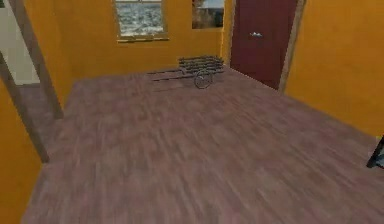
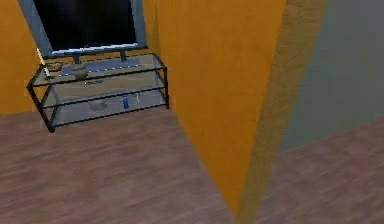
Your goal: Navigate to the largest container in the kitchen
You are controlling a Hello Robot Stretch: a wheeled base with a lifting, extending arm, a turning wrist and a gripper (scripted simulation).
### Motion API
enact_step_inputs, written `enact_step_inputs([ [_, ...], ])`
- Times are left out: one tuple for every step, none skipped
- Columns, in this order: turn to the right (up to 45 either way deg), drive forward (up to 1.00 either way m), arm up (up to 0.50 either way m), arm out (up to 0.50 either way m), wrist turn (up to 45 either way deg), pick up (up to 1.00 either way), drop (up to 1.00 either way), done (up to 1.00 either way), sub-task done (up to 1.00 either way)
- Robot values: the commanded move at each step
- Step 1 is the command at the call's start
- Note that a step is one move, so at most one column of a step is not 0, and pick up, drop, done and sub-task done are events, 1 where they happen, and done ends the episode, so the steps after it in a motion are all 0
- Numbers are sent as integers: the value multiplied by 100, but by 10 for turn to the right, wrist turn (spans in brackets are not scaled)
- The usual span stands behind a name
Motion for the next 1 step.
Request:
enact_step_inputs([
  [0,5,0,0,0,0,0,0,0],
])
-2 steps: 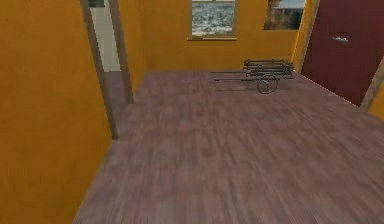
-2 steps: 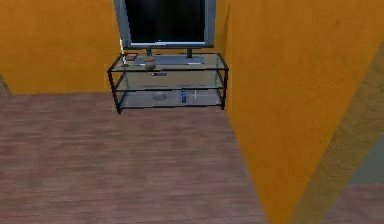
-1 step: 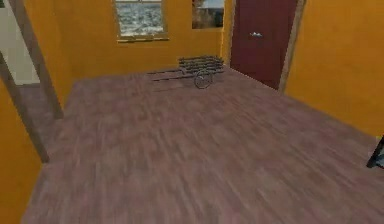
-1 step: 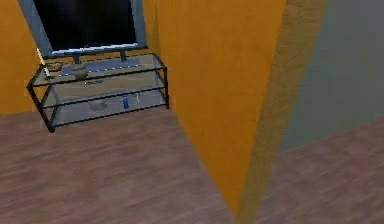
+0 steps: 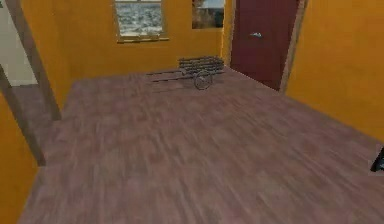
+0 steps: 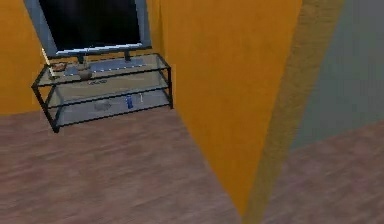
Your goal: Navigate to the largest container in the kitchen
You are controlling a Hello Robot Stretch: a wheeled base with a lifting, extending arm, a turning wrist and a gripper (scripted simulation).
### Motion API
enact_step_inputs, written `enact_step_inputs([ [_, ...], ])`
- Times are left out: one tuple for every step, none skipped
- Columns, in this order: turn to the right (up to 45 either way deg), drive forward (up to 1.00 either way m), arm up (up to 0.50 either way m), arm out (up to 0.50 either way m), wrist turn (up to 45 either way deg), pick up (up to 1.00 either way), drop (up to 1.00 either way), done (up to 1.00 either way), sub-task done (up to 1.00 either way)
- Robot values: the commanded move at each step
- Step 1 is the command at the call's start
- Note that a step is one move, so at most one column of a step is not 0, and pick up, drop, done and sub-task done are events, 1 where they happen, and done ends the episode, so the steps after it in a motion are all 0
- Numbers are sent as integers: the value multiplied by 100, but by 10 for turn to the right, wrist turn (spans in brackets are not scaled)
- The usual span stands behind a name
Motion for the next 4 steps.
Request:
enact_step_inputs([
  [-180,0,0,0,0,0,0,0,0],
  [0,30,0,0,0,0,0,0,0],
  [-150,0,0,0,0,0,0,0,0],
  [0,100,0,0,0,0,0,0,0],
])
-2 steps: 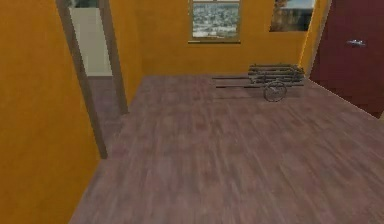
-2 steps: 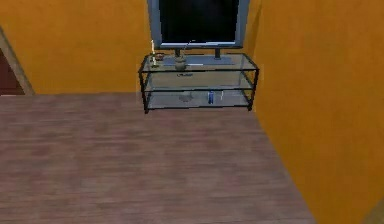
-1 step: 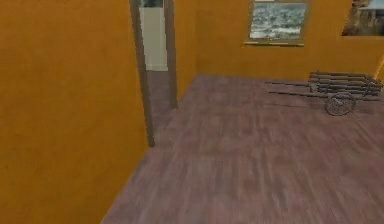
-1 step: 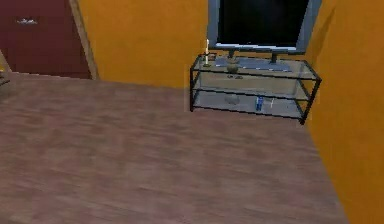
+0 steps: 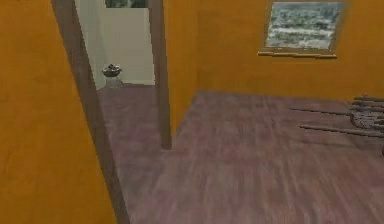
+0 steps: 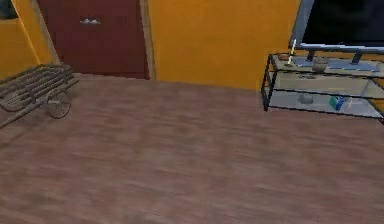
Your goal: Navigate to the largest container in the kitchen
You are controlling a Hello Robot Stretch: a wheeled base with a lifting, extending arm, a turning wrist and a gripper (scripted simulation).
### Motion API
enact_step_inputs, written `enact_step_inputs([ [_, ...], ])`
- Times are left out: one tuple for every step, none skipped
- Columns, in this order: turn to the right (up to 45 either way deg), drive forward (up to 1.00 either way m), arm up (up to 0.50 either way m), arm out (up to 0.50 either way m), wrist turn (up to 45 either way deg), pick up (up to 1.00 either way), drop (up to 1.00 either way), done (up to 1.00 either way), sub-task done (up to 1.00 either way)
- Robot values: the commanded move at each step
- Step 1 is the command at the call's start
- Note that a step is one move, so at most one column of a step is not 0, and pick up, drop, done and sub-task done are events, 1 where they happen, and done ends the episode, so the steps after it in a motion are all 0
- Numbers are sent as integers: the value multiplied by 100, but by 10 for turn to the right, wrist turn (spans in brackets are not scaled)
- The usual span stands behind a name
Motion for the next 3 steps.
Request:
enact_step_inputs([
  [-30,0,0,0,0,0,0,0,0],
  [0,95,0,0,0,0,0,0,0],
  [-30,0,0,0,0,0,0,0,0],
])
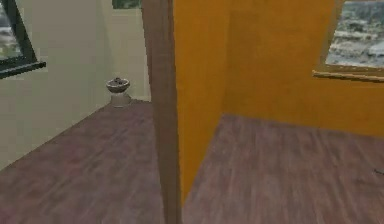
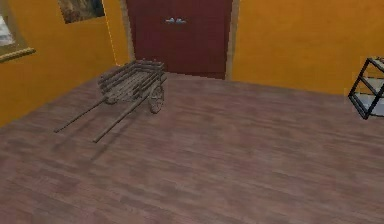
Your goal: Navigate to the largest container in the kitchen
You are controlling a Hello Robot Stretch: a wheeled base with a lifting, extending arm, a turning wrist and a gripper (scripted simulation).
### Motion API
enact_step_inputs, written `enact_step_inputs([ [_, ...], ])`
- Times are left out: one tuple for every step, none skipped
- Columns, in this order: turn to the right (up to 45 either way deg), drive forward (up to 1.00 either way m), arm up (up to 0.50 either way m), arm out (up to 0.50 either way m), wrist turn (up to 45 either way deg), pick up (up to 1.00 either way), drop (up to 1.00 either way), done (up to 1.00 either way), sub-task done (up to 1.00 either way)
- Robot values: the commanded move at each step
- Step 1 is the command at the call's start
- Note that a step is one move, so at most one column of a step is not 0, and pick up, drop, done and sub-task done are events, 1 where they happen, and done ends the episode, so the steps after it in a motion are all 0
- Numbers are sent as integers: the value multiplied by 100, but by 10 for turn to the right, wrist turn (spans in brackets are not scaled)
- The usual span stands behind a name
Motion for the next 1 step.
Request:
enact_step_inputs([
  [0,45,0,0,0,0,0,0,0],
])
